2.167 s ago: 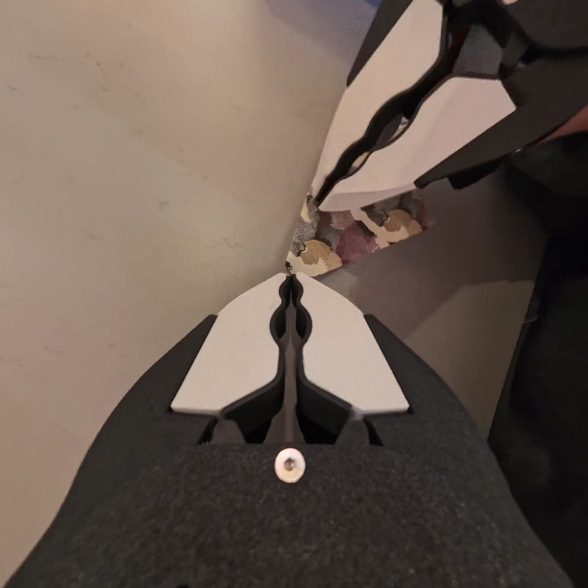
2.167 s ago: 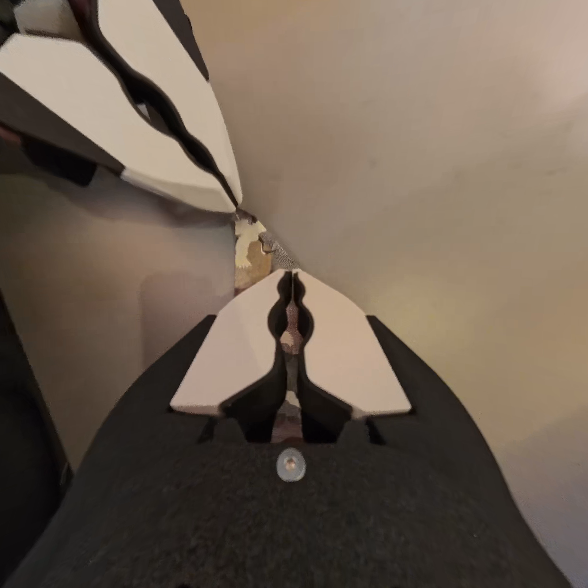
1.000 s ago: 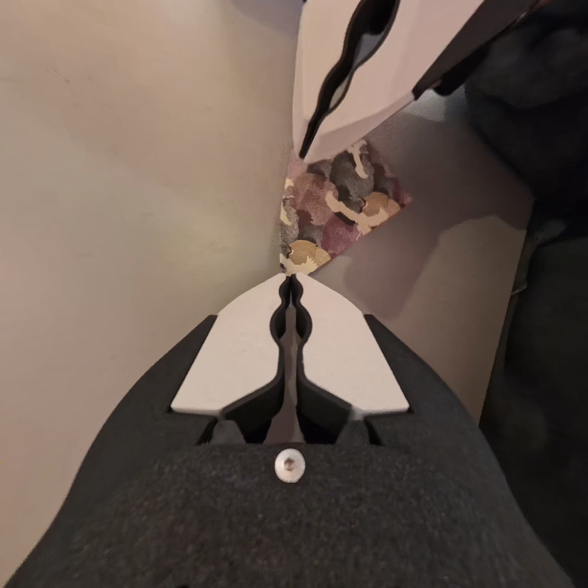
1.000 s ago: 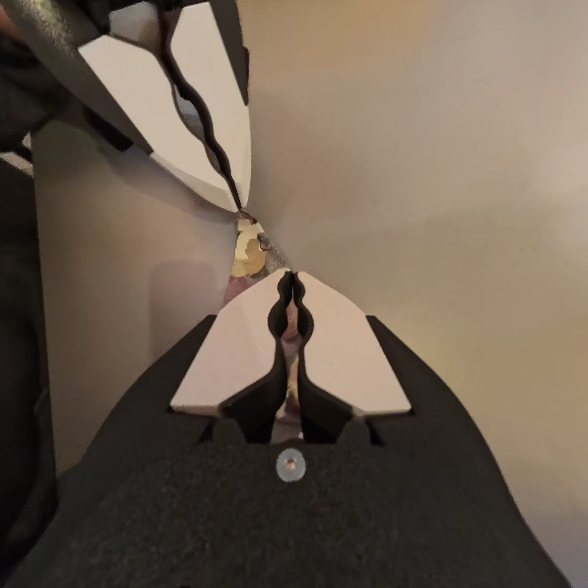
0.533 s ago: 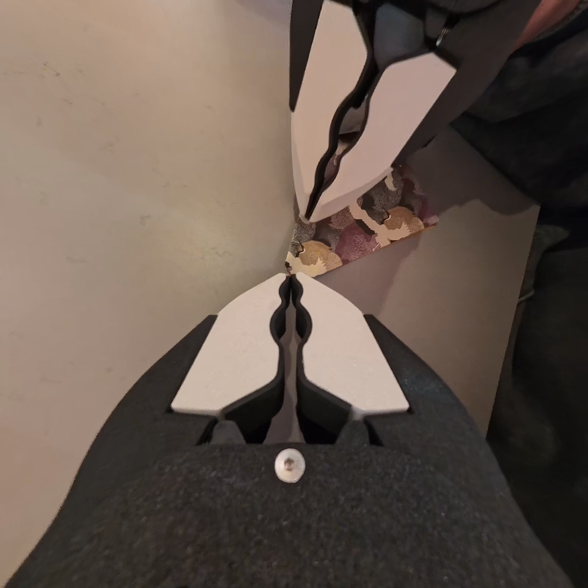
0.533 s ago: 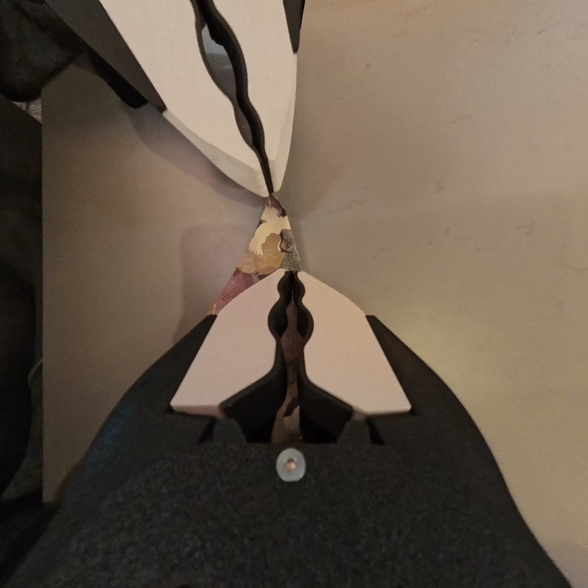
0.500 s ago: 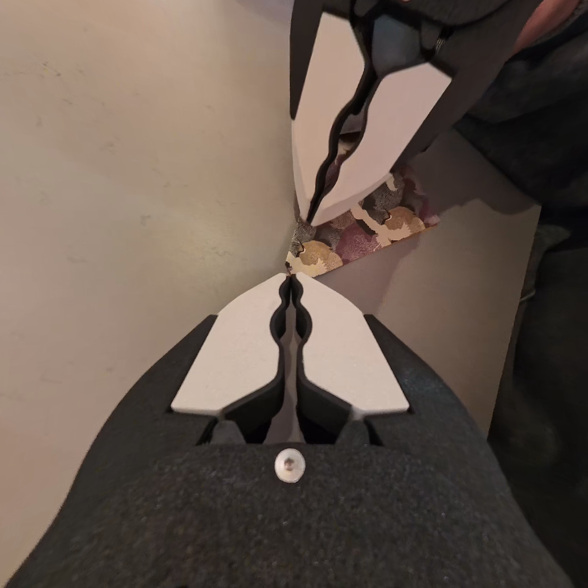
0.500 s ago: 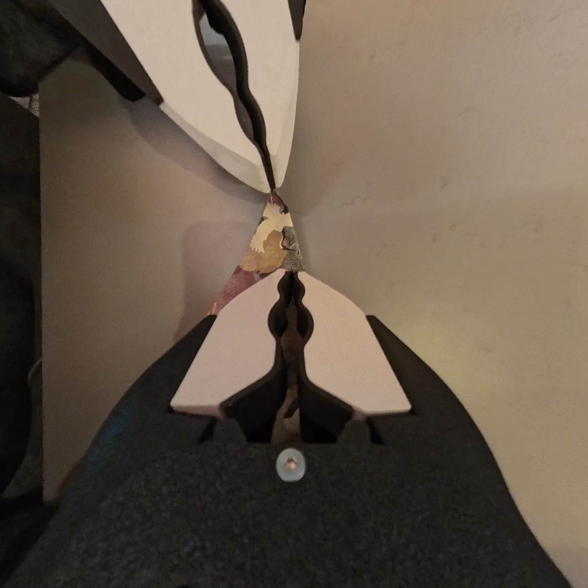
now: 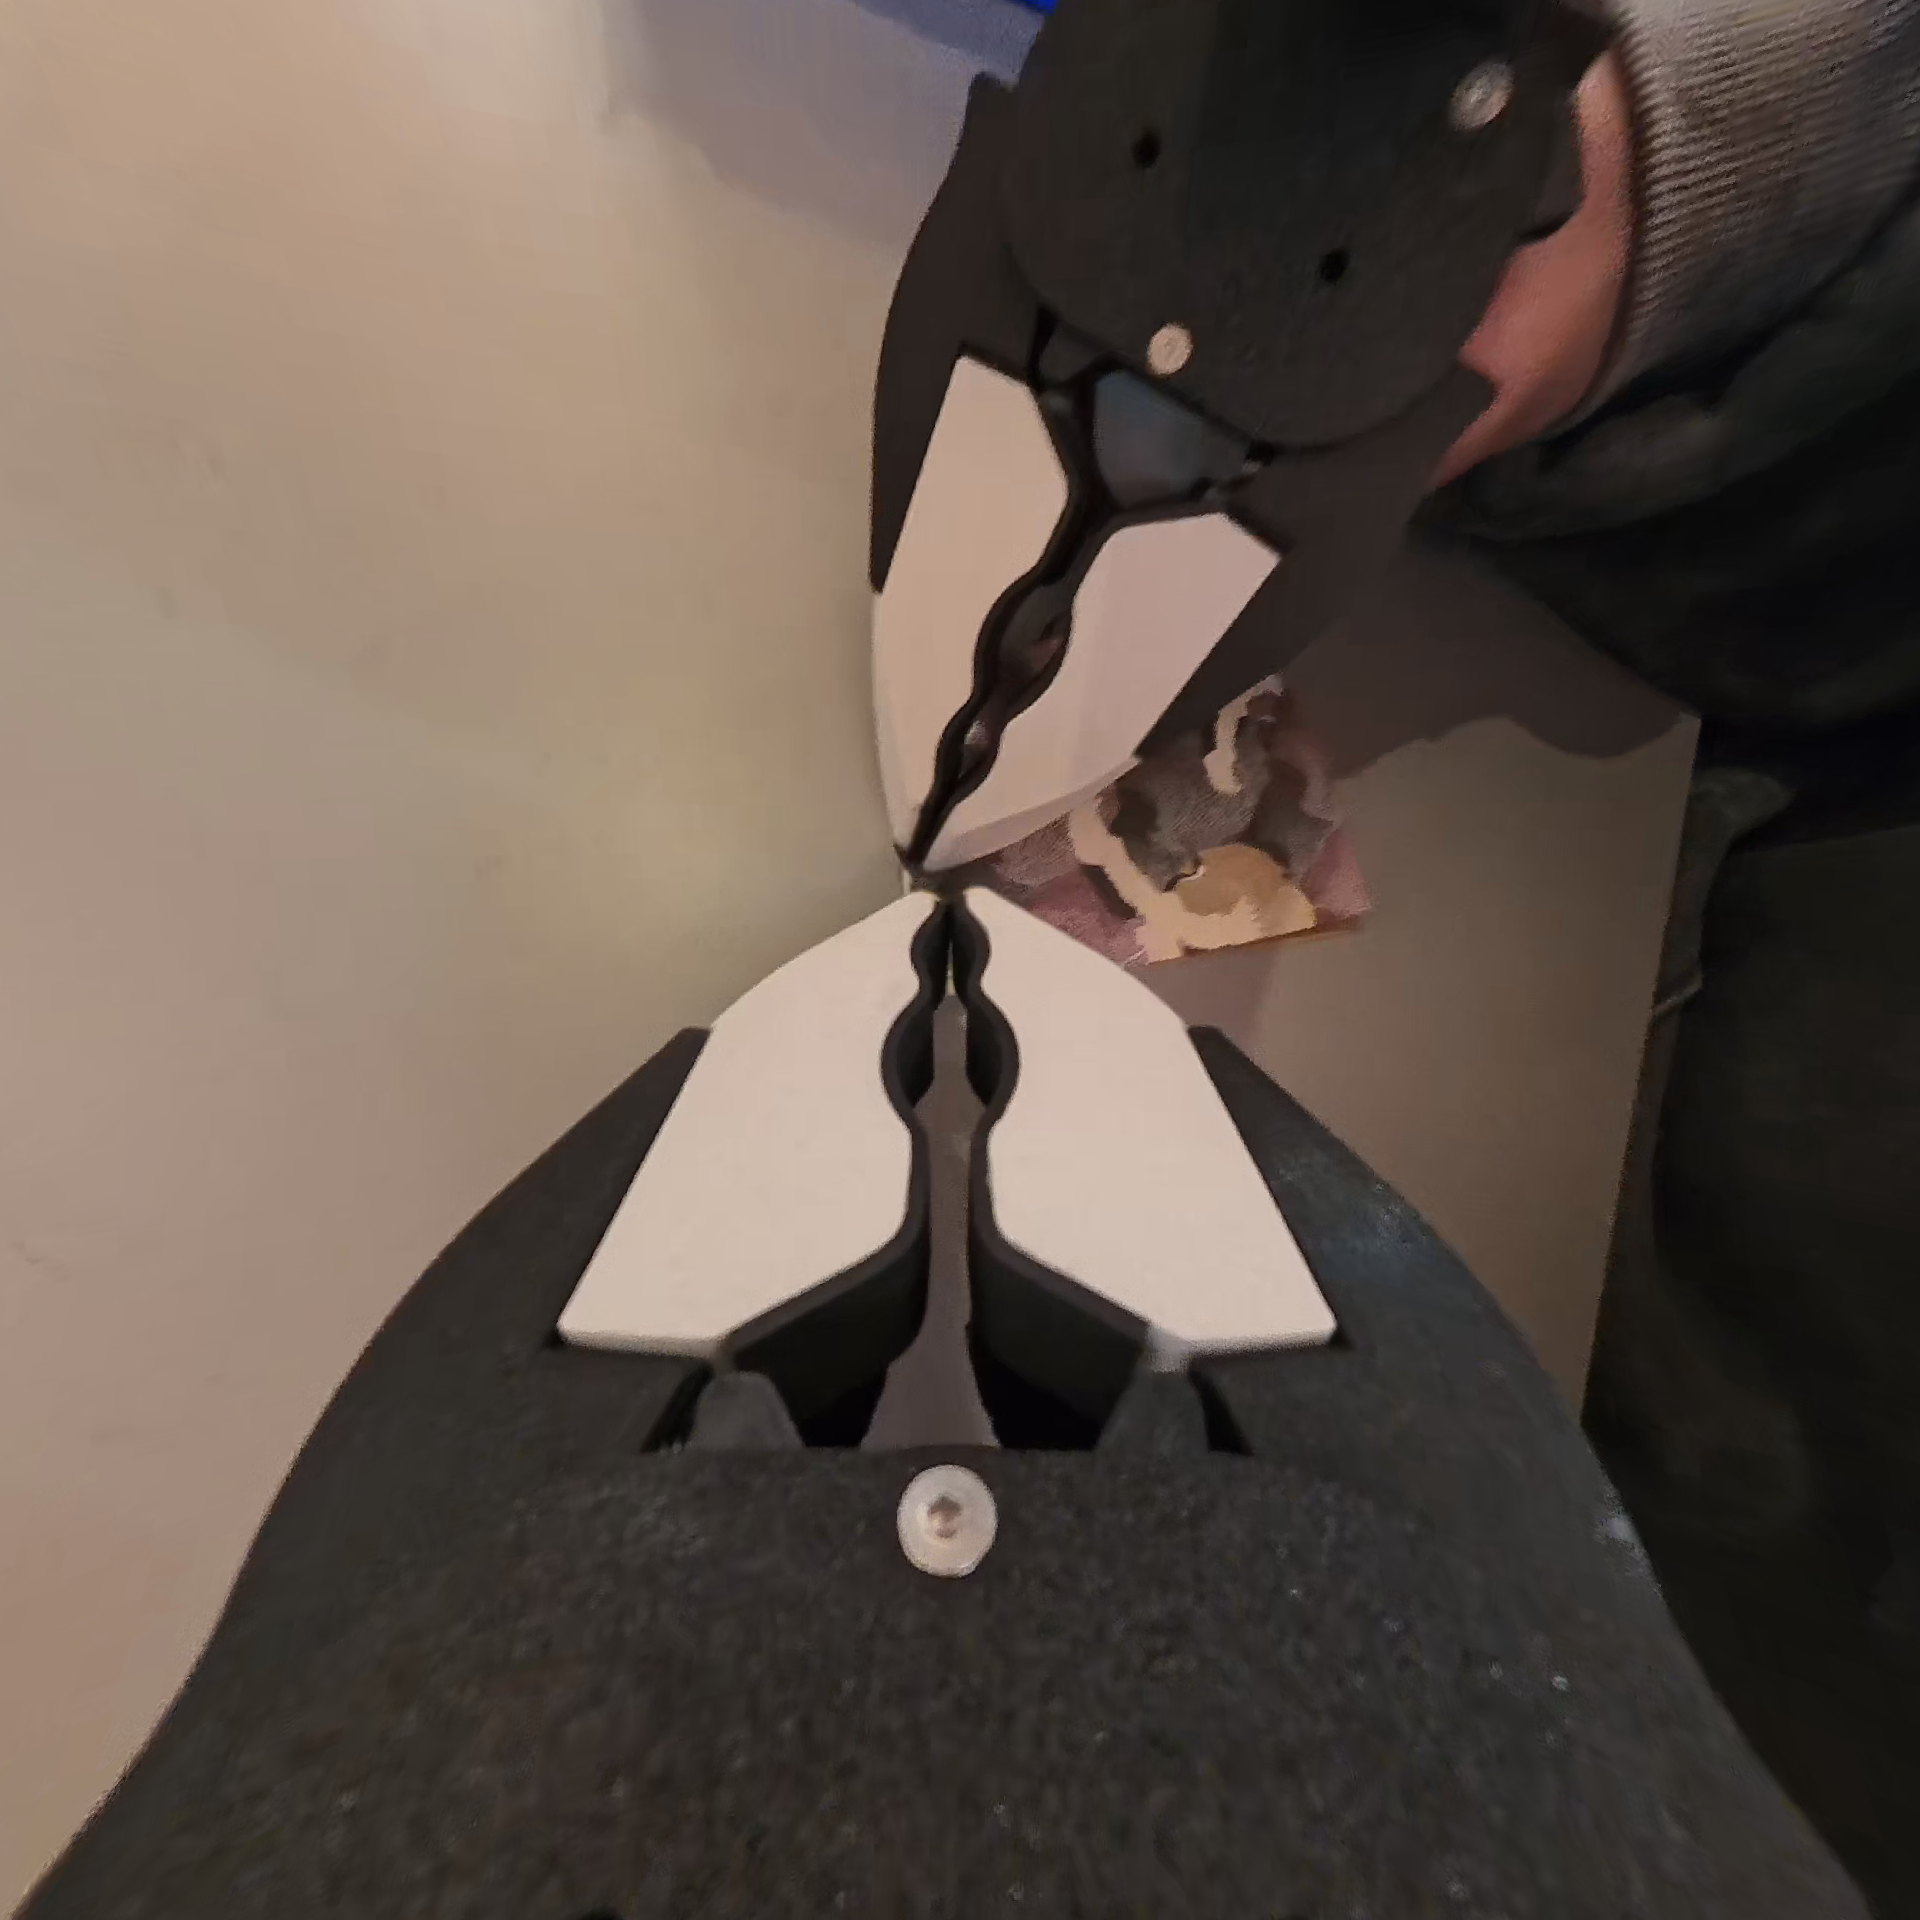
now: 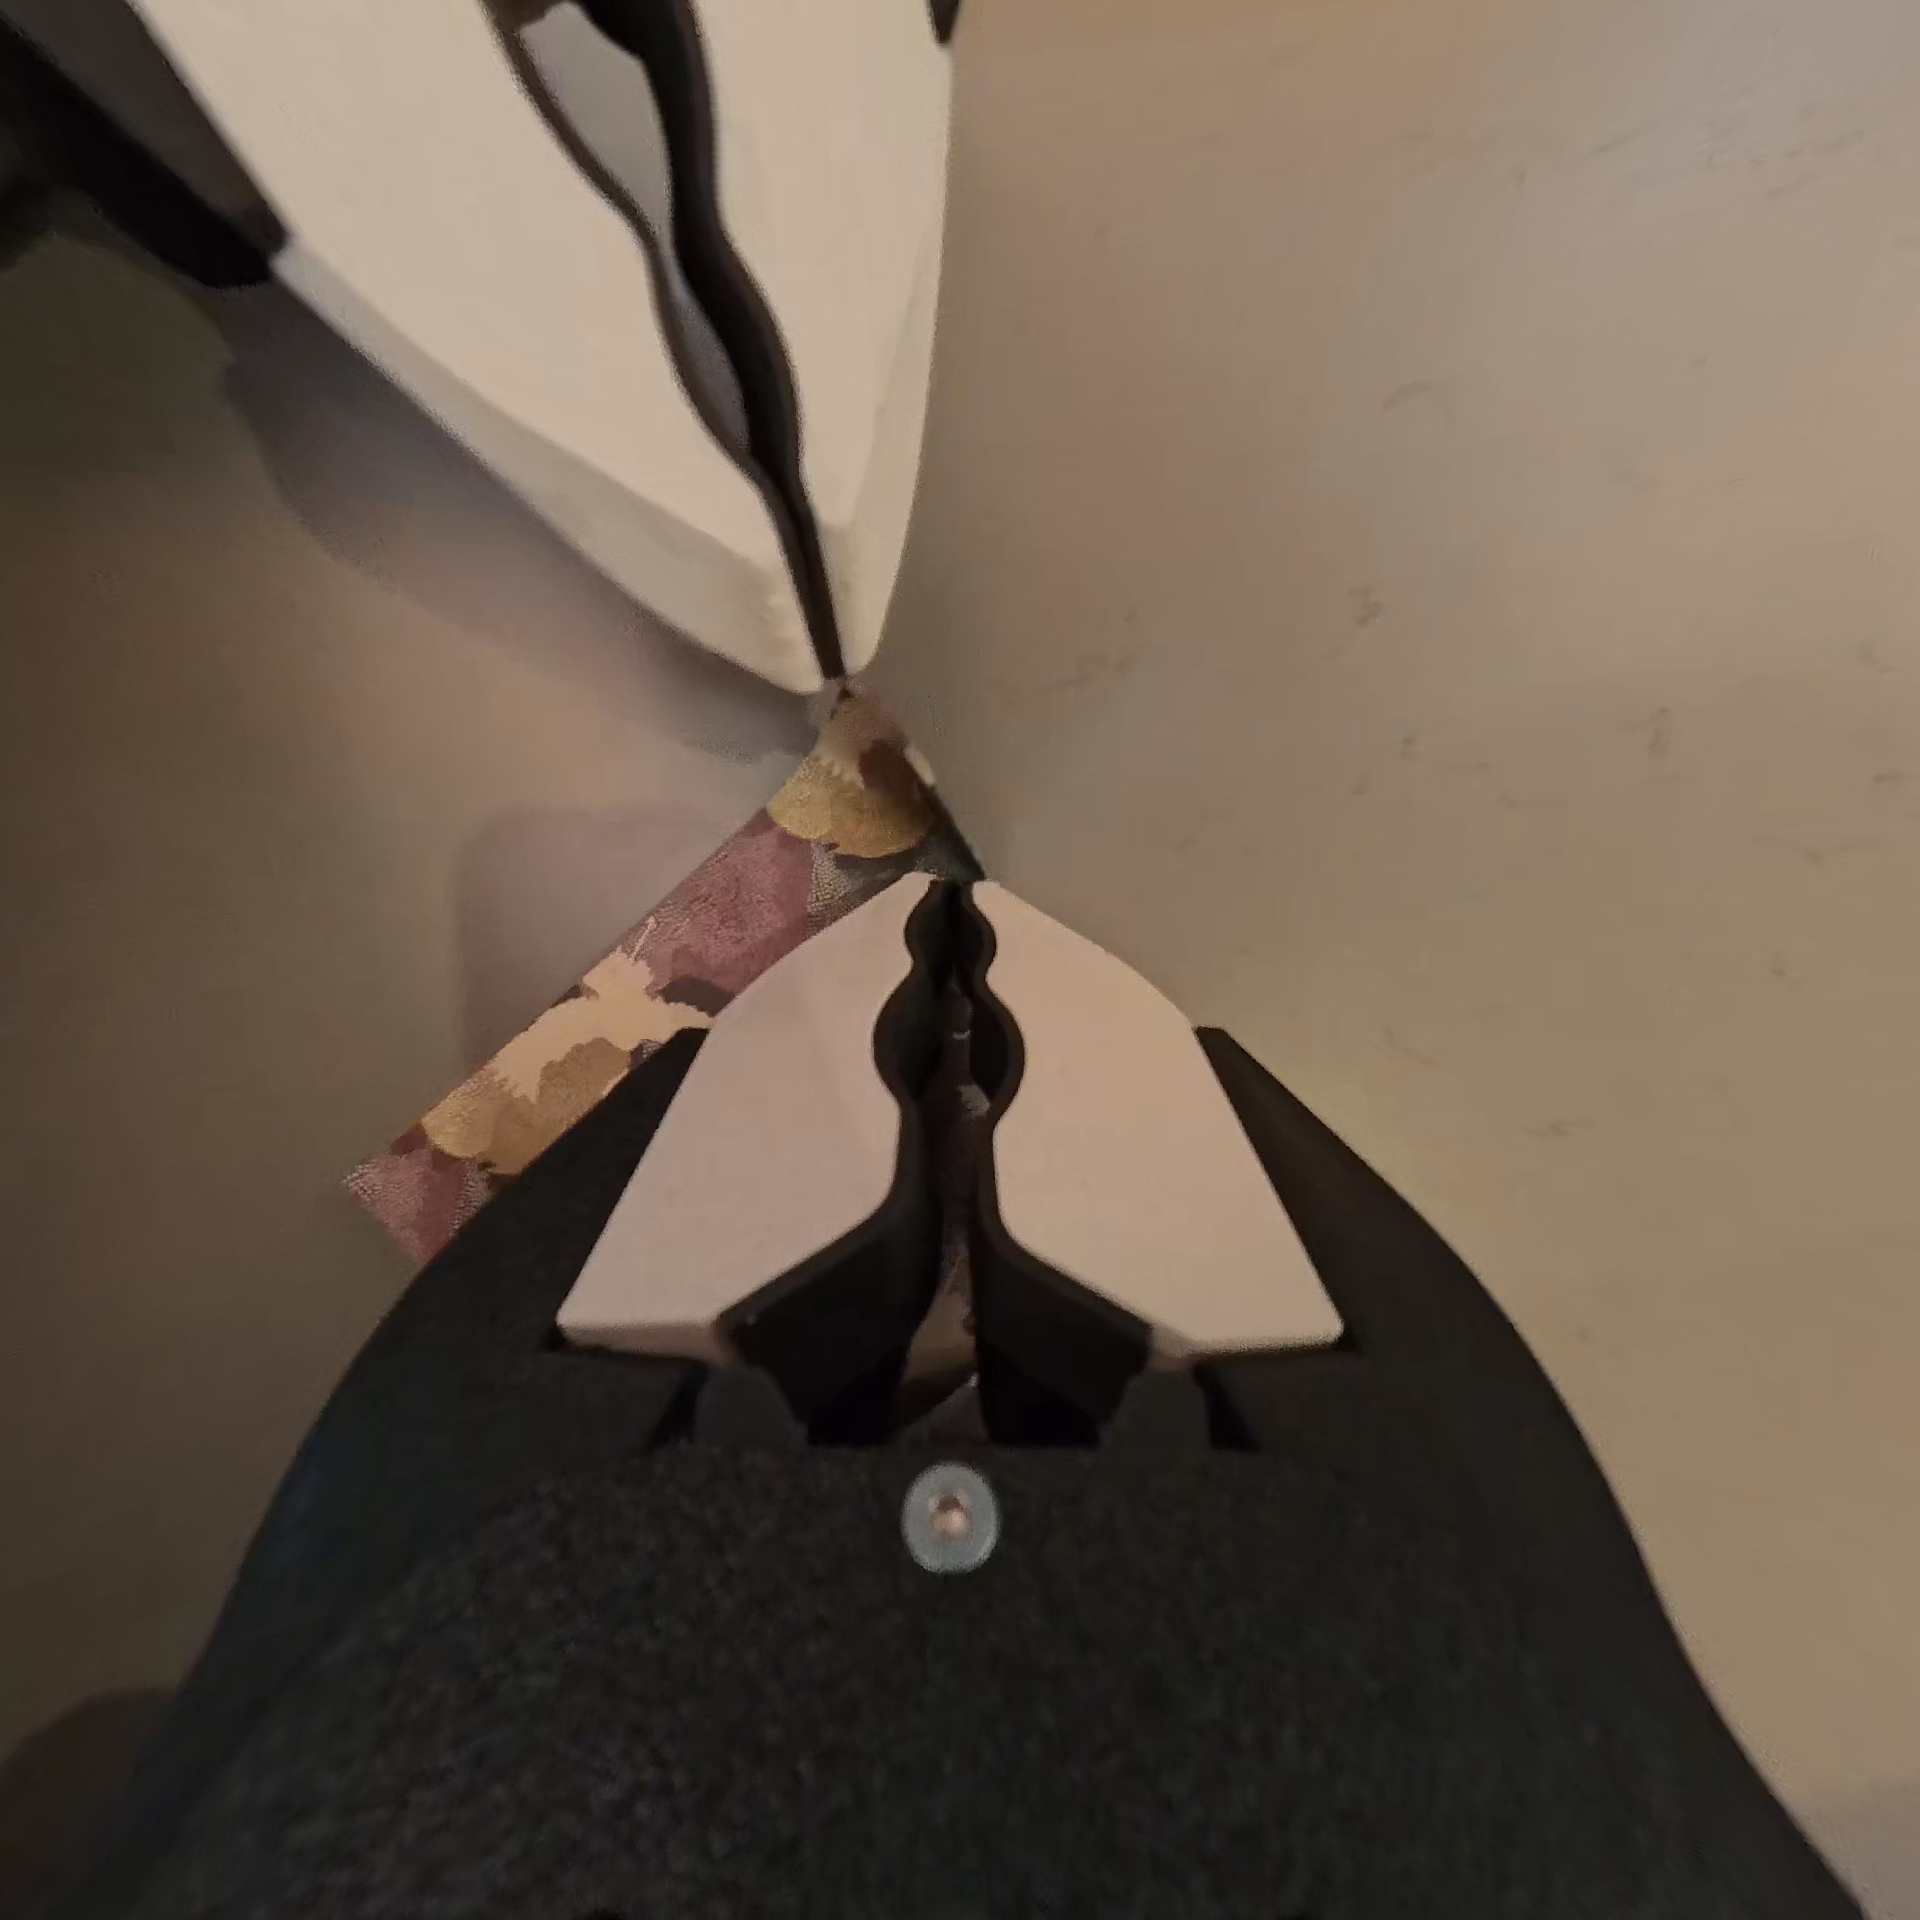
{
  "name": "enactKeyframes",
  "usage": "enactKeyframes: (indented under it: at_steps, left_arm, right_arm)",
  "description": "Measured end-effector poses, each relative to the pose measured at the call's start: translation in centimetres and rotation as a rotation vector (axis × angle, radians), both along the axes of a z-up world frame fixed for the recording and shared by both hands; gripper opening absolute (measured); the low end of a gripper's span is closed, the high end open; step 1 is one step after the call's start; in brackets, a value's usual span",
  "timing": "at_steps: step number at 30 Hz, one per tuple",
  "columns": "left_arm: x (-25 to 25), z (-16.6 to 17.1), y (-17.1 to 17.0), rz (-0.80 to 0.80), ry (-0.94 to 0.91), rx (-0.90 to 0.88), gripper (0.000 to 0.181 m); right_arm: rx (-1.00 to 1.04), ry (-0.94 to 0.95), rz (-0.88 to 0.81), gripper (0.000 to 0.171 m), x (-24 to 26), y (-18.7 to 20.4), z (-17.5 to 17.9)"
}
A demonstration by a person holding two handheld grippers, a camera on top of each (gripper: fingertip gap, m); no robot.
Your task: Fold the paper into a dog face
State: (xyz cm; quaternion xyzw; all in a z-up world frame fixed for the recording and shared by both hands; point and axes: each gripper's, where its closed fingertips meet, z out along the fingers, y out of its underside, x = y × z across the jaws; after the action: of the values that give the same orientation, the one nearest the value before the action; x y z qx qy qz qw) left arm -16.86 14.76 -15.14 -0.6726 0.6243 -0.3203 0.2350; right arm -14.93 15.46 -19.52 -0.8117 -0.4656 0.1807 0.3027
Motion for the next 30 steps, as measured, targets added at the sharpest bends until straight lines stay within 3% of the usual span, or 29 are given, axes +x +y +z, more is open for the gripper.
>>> enactKeyframes:
  at_steps: [15, 30]
  left_arm:
    - [-0.8, -3.7, -2.6, -0.048, 0.117, 0.069, 0.0]
    - [-0.9, -4.2, -2.5, -0.041, 0.134, 0.058, 0.0]
  right_arm:
    - [0.059, 0.002, -0.03, 0.0, -0.1, 0.3, 0.1]
    - [0.035, -0.03, 0.075, 0.0, -0.1, -2.0, 0.9]
